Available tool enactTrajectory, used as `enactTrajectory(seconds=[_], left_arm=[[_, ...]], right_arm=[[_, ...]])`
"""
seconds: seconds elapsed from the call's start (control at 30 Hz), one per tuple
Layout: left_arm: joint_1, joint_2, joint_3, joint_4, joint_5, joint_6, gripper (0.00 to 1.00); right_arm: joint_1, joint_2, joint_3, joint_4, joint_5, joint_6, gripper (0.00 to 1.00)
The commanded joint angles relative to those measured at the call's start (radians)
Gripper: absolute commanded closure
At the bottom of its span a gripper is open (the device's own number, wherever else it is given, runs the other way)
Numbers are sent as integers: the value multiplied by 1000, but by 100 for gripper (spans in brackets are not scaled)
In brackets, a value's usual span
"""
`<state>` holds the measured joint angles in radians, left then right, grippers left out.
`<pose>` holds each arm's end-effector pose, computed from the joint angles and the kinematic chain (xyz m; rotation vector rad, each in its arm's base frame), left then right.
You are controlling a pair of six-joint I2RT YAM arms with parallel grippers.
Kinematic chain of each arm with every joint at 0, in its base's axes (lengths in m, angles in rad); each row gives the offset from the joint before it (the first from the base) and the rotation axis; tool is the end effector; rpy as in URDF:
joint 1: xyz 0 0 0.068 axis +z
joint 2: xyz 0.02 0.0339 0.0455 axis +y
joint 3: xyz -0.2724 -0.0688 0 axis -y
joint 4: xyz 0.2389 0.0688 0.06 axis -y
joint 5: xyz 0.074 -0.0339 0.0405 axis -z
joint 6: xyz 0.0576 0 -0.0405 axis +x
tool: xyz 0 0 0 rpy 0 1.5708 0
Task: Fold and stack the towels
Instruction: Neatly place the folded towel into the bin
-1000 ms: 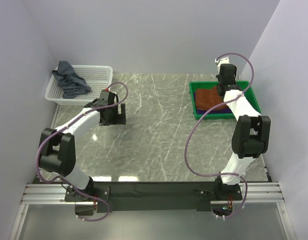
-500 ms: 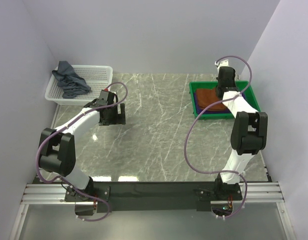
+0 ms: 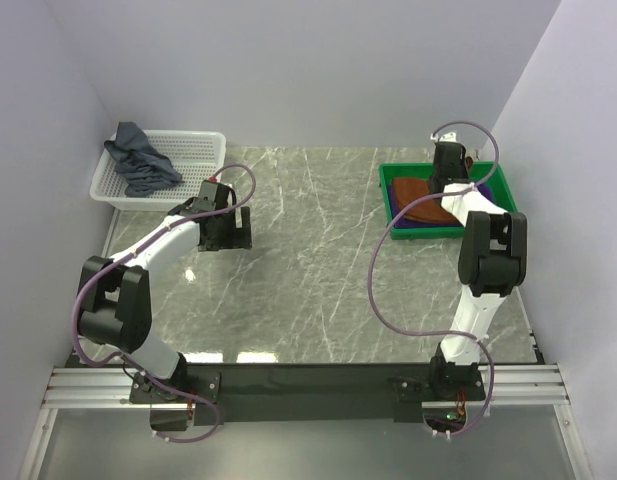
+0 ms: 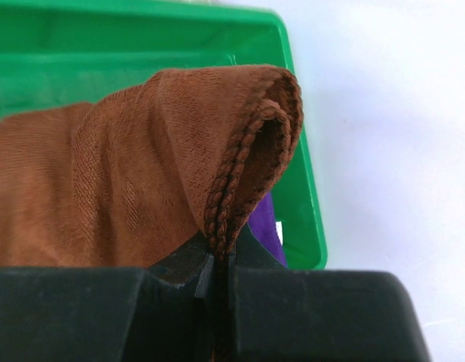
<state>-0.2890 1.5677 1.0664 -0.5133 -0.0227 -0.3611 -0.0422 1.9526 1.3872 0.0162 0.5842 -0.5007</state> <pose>0.3138 -0.0919 0.2120 -0.1021 2.5977 -0.2091 0.4577 -0.0511 0.2252 -0.1345 2.1554 -0.9369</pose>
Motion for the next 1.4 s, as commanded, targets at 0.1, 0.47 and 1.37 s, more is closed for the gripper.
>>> enactTrajectory(seconds=[0.1, 0.47, 1.37], left_arm=[[5, -32, 35, 6, 14, 4, 8], [7, -23, 37, 4, 13, 4, 8], [11, 9, 37, 2, 7, 2, 8]], right_arm=[[-41, 29, 36, 83, 78, 62, 95], [-64, 43, 52, 128, 112, 40, 94], [-123, 209, 171, 64, 134, 142, 61]])
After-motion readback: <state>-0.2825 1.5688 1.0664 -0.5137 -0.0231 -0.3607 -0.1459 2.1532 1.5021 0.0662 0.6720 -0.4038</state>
